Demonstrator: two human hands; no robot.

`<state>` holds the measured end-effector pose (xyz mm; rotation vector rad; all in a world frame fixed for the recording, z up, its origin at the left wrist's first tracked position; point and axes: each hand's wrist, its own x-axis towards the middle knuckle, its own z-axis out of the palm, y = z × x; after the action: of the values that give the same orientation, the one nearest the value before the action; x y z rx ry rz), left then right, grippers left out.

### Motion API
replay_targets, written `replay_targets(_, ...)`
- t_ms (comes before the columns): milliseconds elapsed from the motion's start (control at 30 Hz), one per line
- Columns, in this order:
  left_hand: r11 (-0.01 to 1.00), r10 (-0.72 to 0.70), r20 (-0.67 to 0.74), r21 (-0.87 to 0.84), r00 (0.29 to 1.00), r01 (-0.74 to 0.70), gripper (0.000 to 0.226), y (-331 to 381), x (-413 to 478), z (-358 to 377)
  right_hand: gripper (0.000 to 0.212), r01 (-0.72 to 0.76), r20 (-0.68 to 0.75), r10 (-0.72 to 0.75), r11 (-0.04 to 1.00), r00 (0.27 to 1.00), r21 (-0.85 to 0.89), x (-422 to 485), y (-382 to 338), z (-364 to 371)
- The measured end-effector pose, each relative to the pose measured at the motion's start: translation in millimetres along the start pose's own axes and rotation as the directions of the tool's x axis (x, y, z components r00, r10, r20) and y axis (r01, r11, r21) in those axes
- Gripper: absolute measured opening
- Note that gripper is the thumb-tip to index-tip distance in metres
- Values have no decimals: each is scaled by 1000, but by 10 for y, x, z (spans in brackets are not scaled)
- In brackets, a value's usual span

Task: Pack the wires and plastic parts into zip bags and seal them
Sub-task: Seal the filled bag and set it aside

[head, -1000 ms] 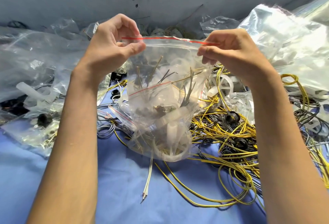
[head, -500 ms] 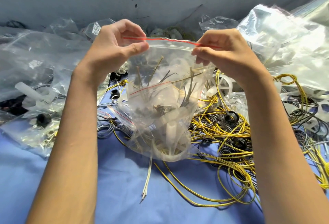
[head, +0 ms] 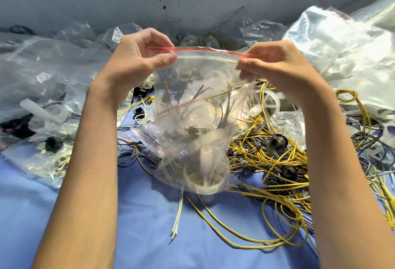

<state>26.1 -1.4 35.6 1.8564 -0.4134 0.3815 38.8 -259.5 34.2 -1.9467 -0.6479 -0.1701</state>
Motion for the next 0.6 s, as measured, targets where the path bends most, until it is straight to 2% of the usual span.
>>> replay_targets(200, 999, 36, 8, -24, 999, -36, 30, 1, -13, 16, 13, 41, -40, -43, 997, 998, -62, -4, -16, -1)
replay_targets(333, 999, 31, -19, -15, 999, -32, 31, 2, -20, 12, 15, 41, -40, -42, 999, 998, -19, 4, -24, 4)
replay_targets(433, 1000, -4, -35, -9, 999, 4, 24, 1, -15, 30, 12, 25, -1, -25, 999, 1000, -25, 18, -22, 27)
replay_targets(600, 995, -83, 48, 62, 995, 80, 4, -12, -12, 93, 10, 29, -22, -30, 999, 999, -40, 51, -13, 109)
